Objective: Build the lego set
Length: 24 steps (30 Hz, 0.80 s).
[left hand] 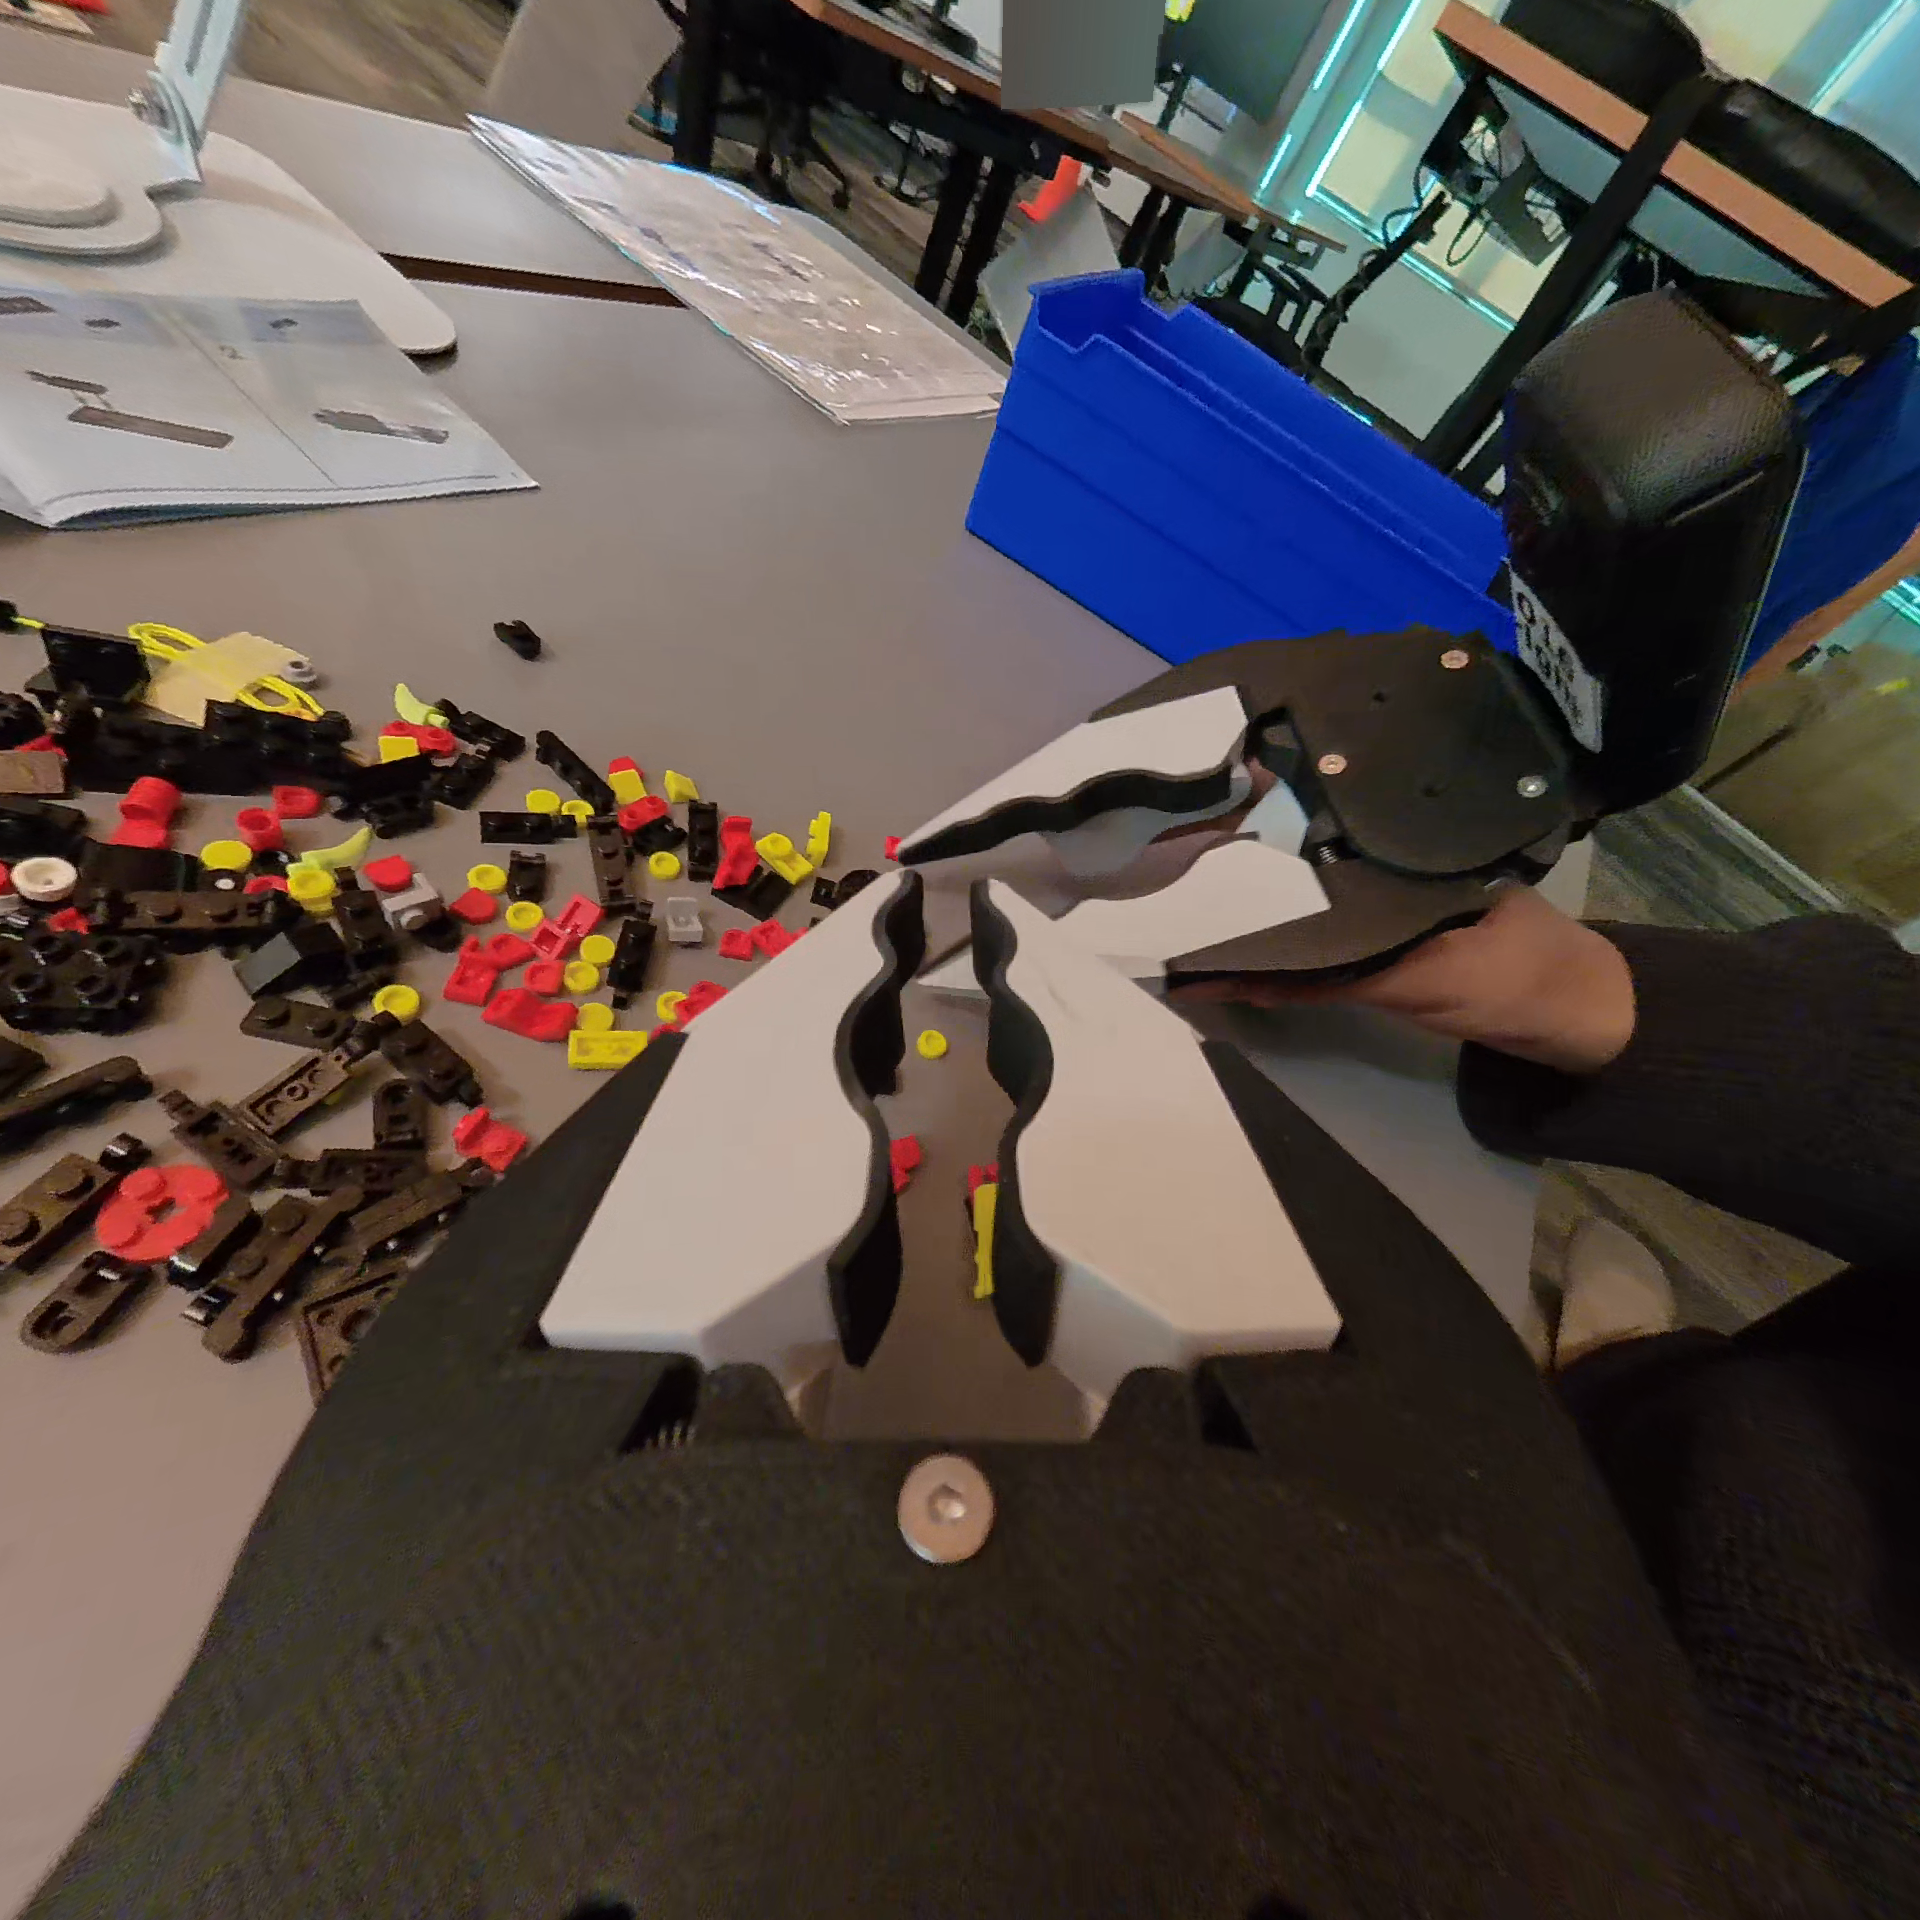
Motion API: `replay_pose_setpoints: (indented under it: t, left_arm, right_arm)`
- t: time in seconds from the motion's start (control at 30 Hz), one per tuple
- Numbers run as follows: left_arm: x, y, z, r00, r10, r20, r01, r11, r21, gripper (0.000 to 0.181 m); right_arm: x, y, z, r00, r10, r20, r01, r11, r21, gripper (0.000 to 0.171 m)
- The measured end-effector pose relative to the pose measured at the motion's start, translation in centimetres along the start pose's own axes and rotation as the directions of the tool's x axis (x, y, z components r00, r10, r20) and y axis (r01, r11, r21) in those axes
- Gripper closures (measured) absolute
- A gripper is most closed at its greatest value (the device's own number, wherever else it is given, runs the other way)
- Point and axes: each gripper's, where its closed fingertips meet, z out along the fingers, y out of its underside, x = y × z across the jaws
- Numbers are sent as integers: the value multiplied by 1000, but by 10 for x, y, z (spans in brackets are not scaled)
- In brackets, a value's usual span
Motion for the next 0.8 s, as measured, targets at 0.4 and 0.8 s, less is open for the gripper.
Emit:
replay_pose_setpoints:
  t: [0.4, 0.8]
  left_arm:
    - [13, -5, -3, 911, -345, -226, 349, 937, -21, 142]
    - [32, -12, -7, 754, -508, -417, 524, 847, -84, 153]
  right_arm:
    - [-1, -53, -44, 998, -68, -9, 68, 959, 277, 143]
    - [-27, -67, -55, 999, -35, -1, 34, 946, 323, 143]
